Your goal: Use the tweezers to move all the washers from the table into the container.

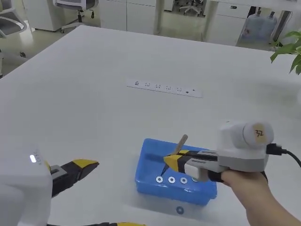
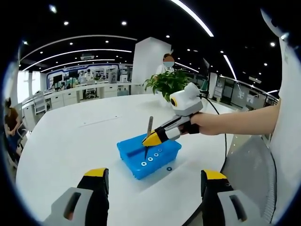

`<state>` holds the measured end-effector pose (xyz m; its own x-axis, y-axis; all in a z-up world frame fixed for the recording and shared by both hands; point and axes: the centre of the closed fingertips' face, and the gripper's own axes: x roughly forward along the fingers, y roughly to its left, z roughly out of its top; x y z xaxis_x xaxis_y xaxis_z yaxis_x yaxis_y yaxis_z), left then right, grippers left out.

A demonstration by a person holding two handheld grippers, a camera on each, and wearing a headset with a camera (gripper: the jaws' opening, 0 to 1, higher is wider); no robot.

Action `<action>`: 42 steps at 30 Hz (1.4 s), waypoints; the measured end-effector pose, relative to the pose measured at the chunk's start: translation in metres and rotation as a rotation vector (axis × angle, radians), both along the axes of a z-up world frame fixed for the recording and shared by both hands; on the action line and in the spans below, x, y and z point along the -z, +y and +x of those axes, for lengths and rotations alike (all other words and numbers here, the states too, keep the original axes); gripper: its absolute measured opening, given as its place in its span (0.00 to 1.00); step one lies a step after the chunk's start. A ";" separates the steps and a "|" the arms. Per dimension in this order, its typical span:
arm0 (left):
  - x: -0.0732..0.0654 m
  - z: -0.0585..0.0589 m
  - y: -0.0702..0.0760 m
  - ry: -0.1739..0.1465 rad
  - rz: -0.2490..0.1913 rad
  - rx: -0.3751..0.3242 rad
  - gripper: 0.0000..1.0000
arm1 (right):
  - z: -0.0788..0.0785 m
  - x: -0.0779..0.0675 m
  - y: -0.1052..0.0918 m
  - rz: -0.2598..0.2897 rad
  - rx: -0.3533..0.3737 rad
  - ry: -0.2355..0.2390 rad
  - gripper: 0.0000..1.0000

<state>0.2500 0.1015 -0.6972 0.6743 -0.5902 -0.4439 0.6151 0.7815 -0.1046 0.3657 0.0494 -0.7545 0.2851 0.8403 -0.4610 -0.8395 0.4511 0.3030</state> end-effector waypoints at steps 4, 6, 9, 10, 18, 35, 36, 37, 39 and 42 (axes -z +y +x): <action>0.000 0.000 0.000 0.000 0.007 0.003 0.81 | -0.004 -0.002 -0.001 0.009 -0.001 -0.003 0.03; 0.000 0.000 0.000 0.001 0.004 0.002 0.81 | -0.006 -0.003 -0.002 0.012 0.000 -0.003 0.03; 0.001 0.000 0.000 0.003 0.008 0.004 0.81 | -0.007 -0.004 -0.006 0.015 0.012 -0.017 0.03; 0.001 0.000 0.000 0.004 0.009 0.005 0.81 | -0.007 -0.005 -0.007 0.017 0.014 -0.016 0.03; 0.002 0.000 -0.004 0.007 0.003 0.015 0.81 | -0.012 -0.013 -0.022 0.066 0.067 -0.033 0.03; 0.002 0.000 -0.009 0.007 0.007 0.041 0.81 | -0.051 -0.025 -0.038 0.205 0.079 -0.028 0.03; 0.002 0.000 -0.010 0.008 0.002 0.041 0.81 | -0.051 -0.025 -0.039 0.211 0.081 -0.023 0.03; 0.002 0.000 -0.010 0.008 0.000 0.041 0.81 | -0.052 -0.027 -0.041 0.221 0.090 -0.027 0.03; 0.003 0.000 -0.010 0.009 0.007 0.043 0.81 | -0.053 -0.028 -0.044 0.227 0.092 -0.022 0.03; 0.002 -0.001 -0.011 0.009 0.003 0.046 0.81 | -0.055 -0.026 -0.046 0.217 0.097 -0.022 0.03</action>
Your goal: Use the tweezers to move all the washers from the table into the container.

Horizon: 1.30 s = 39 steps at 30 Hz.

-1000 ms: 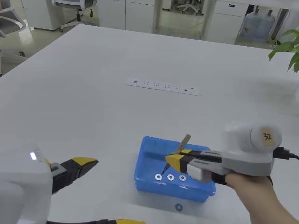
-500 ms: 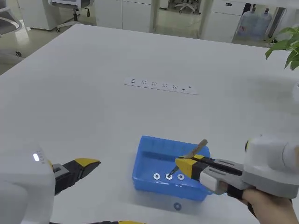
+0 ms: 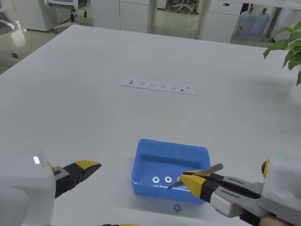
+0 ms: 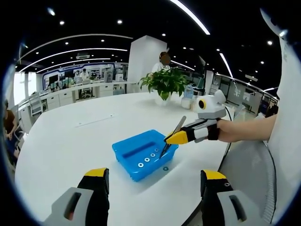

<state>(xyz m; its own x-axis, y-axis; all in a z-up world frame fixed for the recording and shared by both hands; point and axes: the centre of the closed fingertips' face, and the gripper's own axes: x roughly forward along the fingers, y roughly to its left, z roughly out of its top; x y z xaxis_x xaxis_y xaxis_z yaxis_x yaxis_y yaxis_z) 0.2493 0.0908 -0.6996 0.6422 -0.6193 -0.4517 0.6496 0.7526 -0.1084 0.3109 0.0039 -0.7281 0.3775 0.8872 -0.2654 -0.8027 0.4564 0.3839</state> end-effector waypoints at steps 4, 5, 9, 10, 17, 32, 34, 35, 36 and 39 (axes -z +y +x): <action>0.000 0.000 -0.001 -0.002 0.005 0.004 0.81 | -0.005 0.003 -0.001 -0.024 -0.009 -0.002 0.03; 0.000 0.000 -0.001 -0.002 0.004 0.003 0.81 | -0.006 0.005 -0.001 -0.037 -0.014 -0.005 0.03; -0.001 0.000 -0.001 -0.003 0.007 0.006 0.80 | -0.009 0.014 -0.003 -0.083 -0.023 -0.006 0.03; -0.001 0.000 -0.001 -0.003 0.007 0.006 0.80 | -0.010 0.015 -0.003 -0.088 -0.025 -0.007 0.03; 0.001 -0.001 -0.001 0.001 0.012 0.010 0.80 | -0.017 0.036 -0.005 -0.227 -0.070 -0.038 0.03; 0.002 0.000 -0.003 0.004 0.013 0.018 0.80 | -0.017 0.049 -0.006 -0.338 -0.100 -0.088 0.03; 0.002 0.000 -0.004 0.005 0.010 0.018 0.80 | -0.017 0.049 -0.005 -0.337 -0.103 -0.089 0.03; 0.002 0.000 -0.004 0.004 0.008 0.019 0.80 | -0.017 0.049 -0.005 -0.337 -0.105 -0.089 0.03; 0.002 0.000 -0.004 0.004 0.008 0.019 0.80 | -0.017 0.049 -0.004 -0.340 -0.109 -0.090 0.03; 0.002 -0.001 -0.005 0.004 0.013 0.023 0.79 | -0.018 0.052 -0.002 -0.384 -0.134 -0.118 0.03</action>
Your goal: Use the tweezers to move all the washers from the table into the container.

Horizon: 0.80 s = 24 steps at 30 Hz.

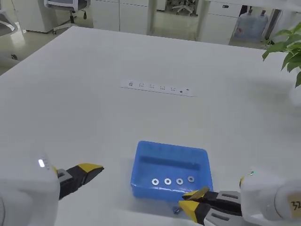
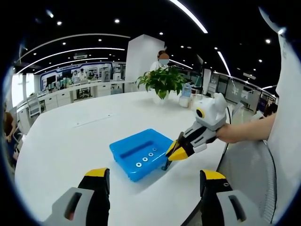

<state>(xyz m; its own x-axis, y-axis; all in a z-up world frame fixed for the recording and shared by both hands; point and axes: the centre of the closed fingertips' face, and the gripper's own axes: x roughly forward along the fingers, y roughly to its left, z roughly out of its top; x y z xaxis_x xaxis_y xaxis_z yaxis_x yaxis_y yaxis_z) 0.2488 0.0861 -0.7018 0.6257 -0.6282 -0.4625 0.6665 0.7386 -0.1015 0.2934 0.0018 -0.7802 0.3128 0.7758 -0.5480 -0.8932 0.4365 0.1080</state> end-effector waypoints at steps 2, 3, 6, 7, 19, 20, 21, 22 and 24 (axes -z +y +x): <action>0.000 0.000 0.000 0.000 -0.001 0.001 0.79 | -0.001 0.003 0.001 -0.039 -0.026 -0.020 0.03; 0.000 0.000 -0.001 0.000 -0.002 0.002 0.79 | -0.001 0.000 0.004 -0.030 -0.032 -0.033 0.03; 0.000 -0.001 -0.001 0.000 0.000 0.003 0.79 | 0.000 0.001 0.006 -0.048 -0.044 -0.039 0.03; 0.000 -0.001 -0.001 0.001 -0.003 0.003 0.79 | 0.000 0.002 0.007 -0.049 -0.050 -0.039 0.03; -0.001 -0.002 0.003 -0.003 -0.002 -0.005 0.79 | 0.000 -0.003 0.008 0.011 -0.018 0.010 0.03; -0.001 -0.002 0.004 -0.003 -0.002 -0.008 0.79 | -0.002 -0.005 0.008 0.030 -0.014 0.023 0.03; 0.000 -0.002 0.005 -0.002 -0.001 -0.009 0.79 | -0.002 -0.008 0.008 0.043 -0.011 0.029 0.03; 0.000 -0.002 0.005 -0.001 0.000 -0.010 0.79 | -0.003 -0.011 0.008 0.066 -0.007 0.036 0.03; 0.001 -0.002 0.004 0.000 0.001 -0.009 0.79 | -0.004 -0.018 0.008 0.102 -0.002 0.050 0.03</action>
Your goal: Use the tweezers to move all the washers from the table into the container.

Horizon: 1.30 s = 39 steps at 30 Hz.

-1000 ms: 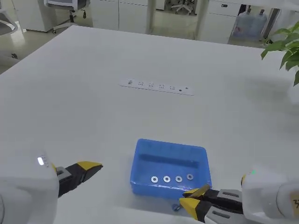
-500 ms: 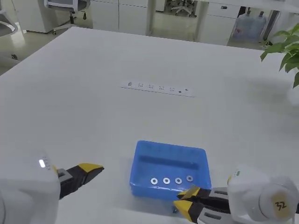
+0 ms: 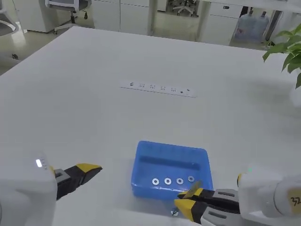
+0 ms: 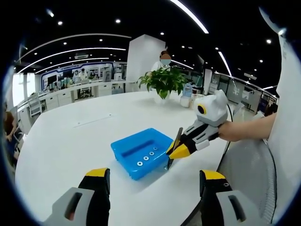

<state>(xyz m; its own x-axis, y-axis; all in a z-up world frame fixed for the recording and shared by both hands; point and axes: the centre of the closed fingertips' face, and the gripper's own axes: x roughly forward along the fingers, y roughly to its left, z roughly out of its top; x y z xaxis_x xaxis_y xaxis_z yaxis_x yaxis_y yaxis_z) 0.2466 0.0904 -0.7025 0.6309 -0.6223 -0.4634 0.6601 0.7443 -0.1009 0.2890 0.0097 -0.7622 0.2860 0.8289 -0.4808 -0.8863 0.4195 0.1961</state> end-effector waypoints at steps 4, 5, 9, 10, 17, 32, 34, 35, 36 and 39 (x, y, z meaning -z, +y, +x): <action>0.001 0.000 -0.001 0.001 0.001 0.003 0.79 | 0.002 -0.011 0.000 0.048 0.011 0.006 0.03; 0.000 0.000 -0.002 0.000 0.000 0.005 0.79 | 0.001 -0.015 0.002 0.074 0.007 0.018 0.03; 0.000 0.001 -0.003 -0.001 0.000 0.009 0.79 | 0.001 -0.026 0.009 0.147 0.000 0.056 0.03; 0.000 0.001 -0.003 -0.002 0.001 0.010 0.79 | 0.001 -0.028 0.011 0.163 -0.005 0.060 0.03; 0.000 0.001 -0.001 -0.001 0.002 0.006 0.79 | 0.008 -0.044 0.024 0.223 -0.015 0.060 0.03; 0.000 0.001 0.001 0.001 0.000 -0.004 0.79 | 0.055 -0.030 0.059 0.161 0.008 0.047 0.03; 0.000 0.001 0.002 0.001 0.000 -0.006 0.79 | 0.055 -0.025 0.064 0.142 -0.001 0.047 0.03; 0.000 0.001 0.002 0.002 0.000 -0.007 0.79 | 0.056 -0.021 0.066 0.126 -0.007 0.047 0.03; 0.001 0.002 0.003 0.002 0.001 -0.008 0.79 | 0.055 -0.019 0.068 0.115 -0.015 0.045 0.03; 0.001 0.002 0.003 0.003 0.001 -0.008 0.78 | 0.053 -0.013 0.072 0.080 -0.040 0.034 0.03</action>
<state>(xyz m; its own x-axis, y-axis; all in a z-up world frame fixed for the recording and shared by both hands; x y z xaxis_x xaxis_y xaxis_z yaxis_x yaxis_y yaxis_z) 0.2483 0.0936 -0.7032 0.6348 -0.6165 -0.4657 0.6535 0.7500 -0.1020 0.3415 0.0818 -0.7493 0.2370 0.8754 -0.4213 -0.8942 0.3661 0.2577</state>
